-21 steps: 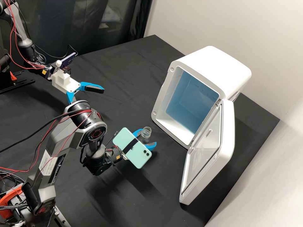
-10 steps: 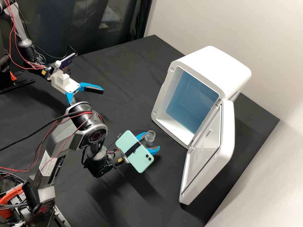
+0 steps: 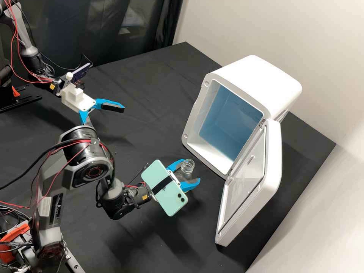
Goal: Place the flask in the incubator
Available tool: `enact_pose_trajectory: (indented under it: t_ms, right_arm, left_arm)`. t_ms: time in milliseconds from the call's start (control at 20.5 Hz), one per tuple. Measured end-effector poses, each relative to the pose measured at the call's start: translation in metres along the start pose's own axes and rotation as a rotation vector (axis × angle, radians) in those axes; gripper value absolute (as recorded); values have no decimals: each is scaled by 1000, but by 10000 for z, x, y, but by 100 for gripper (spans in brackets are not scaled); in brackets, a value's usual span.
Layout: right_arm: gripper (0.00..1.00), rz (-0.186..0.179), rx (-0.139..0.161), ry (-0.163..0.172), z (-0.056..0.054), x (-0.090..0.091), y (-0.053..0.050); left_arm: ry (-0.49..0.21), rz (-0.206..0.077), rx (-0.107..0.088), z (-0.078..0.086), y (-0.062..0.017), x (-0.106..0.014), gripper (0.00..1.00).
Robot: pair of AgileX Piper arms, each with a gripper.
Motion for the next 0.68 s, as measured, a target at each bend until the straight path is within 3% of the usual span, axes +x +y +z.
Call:
enact_pose_trajectory:
  t_ms: [49, 292, 487, 682]
  right_arm:
    - [0, 13, 12, 4, -10, -16, 36]
    - [0, 23, 9, 41, -91, 31, 63]
    - [0, 8, 3, 102, -287, 257, 10]
    - [0, 15, 18, 110, -493, 521, -16]
  left_arm:
    - [0, 0, 0, 0, 0, 0, 100]
    - [0, 2, 0, 1, 3, -1, 100]
    - [0, 2, 0, 1, 3, -1, 100]
    - [0, 2, 0, 1, 3, -1, 100]
